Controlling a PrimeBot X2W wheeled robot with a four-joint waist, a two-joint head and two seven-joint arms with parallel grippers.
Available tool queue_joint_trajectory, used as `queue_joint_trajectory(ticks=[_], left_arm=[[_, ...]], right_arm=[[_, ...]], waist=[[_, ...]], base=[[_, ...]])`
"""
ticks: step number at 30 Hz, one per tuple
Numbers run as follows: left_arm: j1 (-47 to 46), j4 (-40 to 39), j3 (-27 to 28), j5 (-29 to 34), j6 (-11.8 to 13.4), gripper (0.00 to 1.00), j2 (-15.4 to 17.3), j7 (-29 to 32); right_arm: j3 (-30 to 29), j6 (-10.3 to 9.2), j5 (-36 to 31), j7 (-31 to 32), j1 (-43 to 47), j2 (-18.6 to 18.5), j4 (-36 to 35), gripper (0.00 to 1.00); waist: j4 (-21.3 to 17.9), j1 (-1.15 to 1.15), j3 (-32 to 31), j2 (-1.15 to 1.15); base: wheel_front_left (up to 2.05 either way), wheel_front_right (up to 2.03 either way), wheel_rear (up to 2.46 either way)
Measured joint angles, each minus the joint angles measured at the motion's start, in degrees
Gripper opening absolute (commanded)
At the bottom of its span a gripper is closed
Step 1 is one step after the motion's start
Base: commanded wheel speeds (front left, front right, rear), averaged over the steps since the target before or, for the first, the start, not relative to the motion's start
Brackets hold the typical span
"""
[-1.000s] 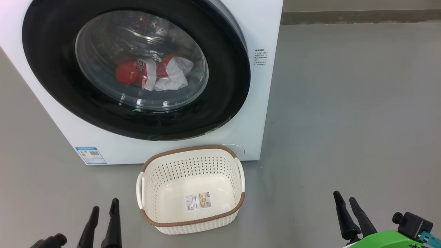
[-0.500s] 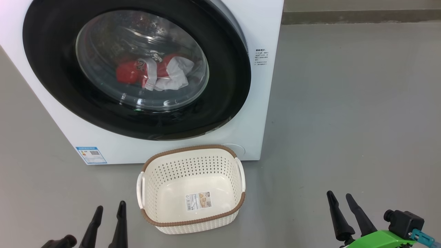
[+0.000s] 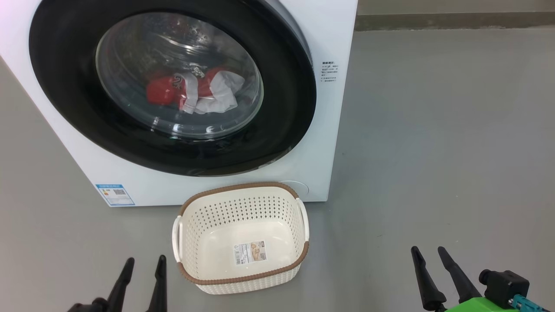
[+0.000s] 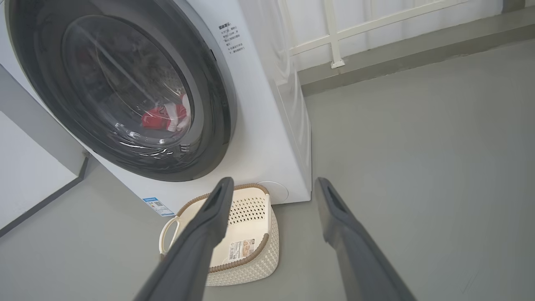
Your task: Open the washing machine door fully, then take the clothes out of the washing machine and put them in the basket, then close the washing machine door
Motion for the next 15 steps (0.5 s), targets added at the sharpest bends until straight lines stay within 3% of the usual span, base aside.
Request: queue_joint_trajectory(ticks=[15], left_arm=[[0.55,0.37,-0.68,8.20,0.00,1.00,0.33,-2.47]], right_arm=[[-1.67,0.00,-9.70,-2.49,0.98,0.18,-0.98,1.00]], waist=[[0.01,0.00,-0.01,0.00]], base=[[0.00,0.00,0.00]])
